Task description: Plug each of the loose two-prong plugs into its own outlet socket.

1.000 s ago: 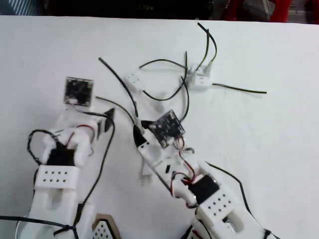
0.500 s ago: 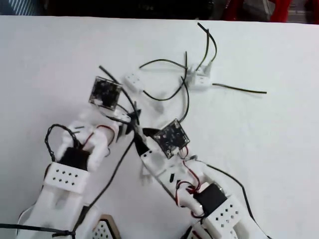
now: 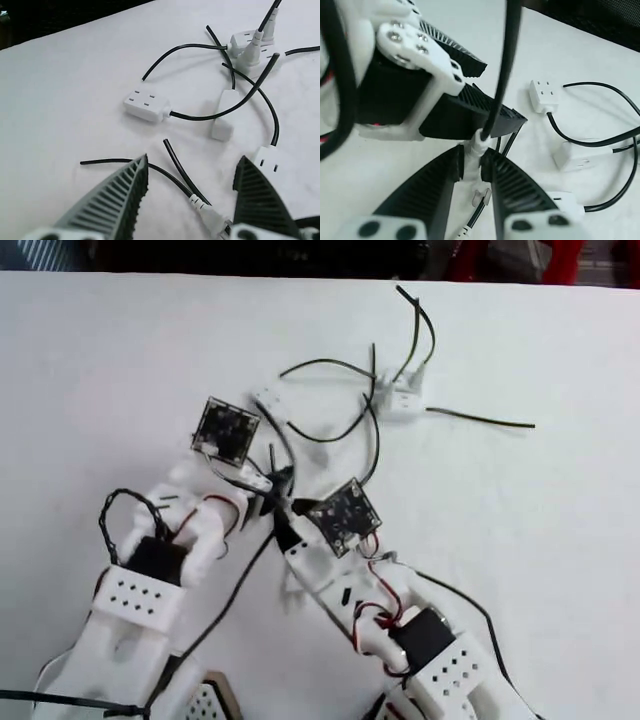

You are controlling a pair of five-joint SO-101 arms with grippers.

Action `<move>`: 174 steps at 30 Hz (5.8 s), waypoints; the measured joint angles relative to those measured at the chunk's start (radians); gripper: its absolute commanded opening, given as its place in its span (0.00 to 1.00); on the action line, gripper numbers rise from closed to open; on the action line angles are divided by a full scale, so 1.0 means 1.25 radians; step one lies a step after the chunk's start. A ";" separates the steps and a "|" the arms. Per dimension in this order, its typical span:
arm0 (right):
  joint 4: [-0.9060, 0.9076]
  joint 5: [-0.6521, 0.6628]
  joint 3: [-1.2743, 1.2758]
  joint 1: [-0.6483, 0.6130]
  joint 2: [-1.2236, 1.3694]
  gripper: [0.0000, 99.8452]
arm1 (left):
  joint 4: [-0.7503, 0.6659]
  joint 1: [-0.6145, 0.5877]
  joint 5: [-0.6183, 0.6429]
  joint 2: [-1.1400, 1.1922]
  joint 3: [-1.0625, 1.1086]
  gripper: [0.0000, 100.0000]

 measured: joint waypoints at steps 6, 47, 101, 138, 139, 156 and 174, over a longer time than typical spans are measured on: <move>0.001 0.000 0.001 0.000 0.001 0.02 | -0.001 0.014 -0.031 0.000 -0.004 0.28; 0.115 0.190 -0.312 0.193 0.626 0.02 | 0.000 -0.293 0.102 0.000 -0.002 0.28; -0.103 0.033 -0.379 0.538 0.706 0.26 | -0.006 -0.293 0.102 0.000 0.016 0.28; -0.228 -0.433 -0.227 0.590 0.594 0.20 | 0.233 0.114 -0.211 0.838 -0.676 0.34; -0.228 -0.433 -0.227 0.590 0.594 0.20 | 0.233 0.114 -0.211 0.886 -0.711 0.34; -0.228 -0.433 -0.227 0.590 0.594 0.20 | 0.243 0.114 -0.107 1.164 -0.978 0.12; -0.228 -0.433 -0.227 0.589 0.594 0.20 | 0.474 0.117 -0.107 0.929 -0.978 0.02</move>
